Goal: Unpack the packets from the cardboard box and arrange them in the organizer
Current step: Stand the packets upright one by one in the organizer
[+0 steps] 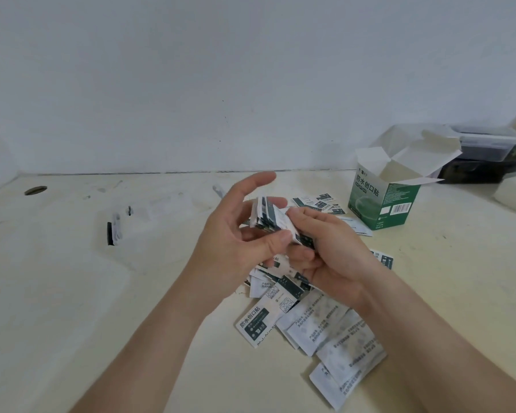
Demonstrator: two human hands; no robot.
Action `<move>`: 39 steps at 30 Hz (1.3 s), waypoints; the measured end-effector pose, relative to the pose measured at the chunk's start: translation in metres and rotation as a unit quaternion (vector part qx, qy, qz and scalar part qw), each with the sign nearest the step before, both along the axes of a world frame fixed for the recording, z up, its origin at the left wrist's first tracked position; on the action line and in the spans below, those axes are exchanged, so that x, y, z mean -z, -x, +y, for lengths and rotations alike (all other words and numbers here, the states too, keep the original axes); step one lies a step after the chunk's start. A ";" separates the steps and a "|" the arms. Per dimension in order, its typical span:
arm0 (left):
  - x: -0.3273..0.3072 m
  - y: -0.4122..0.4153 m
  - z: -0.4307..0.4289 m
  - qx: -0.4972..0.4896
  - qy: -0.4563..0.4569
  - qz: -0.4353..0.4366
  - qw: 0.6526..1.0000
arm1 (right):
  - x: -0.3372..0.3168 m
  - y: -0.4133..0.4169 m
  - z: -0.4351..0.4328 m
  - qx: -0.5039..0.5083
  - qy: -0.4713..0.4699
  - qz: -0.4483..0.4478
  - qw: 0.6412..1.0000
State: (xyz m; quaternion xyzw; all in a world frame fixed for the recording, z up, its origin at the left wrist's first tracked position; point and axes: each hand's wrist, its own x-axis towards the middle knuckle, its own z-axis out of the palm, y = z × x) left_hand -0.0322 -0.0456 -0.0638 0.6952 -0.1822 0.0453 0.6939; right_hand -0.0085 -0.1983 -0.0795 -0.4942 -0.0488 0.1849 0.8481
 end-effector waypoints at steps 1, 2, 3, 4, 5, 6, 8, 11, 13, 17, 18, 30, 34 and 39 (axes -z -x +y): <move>-0.001 0.001 0.001 0.009 0.003 -0.003 1.000 | 0.000 0.001 0.001 -0.015 -0.004 0.008 1.000; -0.003 0.000 0.000 0.012 0.002 -0.007 1.000 | -0.001 0.001 0.001 -0.025 -0.002 0.012 1.000; -0.004 0.000 0.000 0.008 0.002 -0.008 1.000 | -0.001 0.002 0.002 -0.031 0.000 0.015 0.999; -0.004 0.000 0.000 0.001 0.005 -0.006 1.000 | -0.001 0.004 0.004 -0.035 0.006 0.016 0.999; -0.005 0.000 0.001 -0.010 0.011 0.000 1.000 | 0.000 0.004 0.006 -0.036 0.018 0.013 0.999; -0.005 -0.002 0.002 -0.023 0.016 0.008 1.000 | 0.001 0.004 0.007 -0.033 0.035 0.010 0.999; -0.004 -0.005 0.007 -0.043 0.019 0.027 0.999 | 0.002 0.003 0.005 -0.026 0.079 -0.009 0.996; -0.002 -0.009 0.015 -0.030 0.037 0.075 0.996 | -0.001 0.002 -0.003 -0.052 0.141 -0.087 0.985; -0.002 -0.010 0.017 -0.028 0.032 0.098 0.994 | -0.004 0.003 -0.006 -0.091 0.173 -0.124 0.973; -0.001 -0.011 0.014 -0.035 0.022 0.119 0.992 | -0.003 0.002 -0.005 -0.101 0.198 -0.118 0.968; 0.000 -0.010 0.013 -0.038 0.018 0.120 0.992 | -0.002 0.003 -0.005 -0.103 0.201 -0.113 0.968; -0.008 0.005 0.007 -0.021 -0.311 -0.086 0.946 | -0.010 0.003 -0.009 -0.091 0.051 -0.075 0.992; -0.002 0.002 0.007 -0.032 -0.323 -0.121 0.938 | -0.010 0.005 -0.008 -0.104 0.069 -0.071 0.990; -0.002 -0.001 0.006 -0.048 -0.372 -0.160 0.913 | -0.008 0.004 -0.008 -0.124 0.067 -0.074 0.987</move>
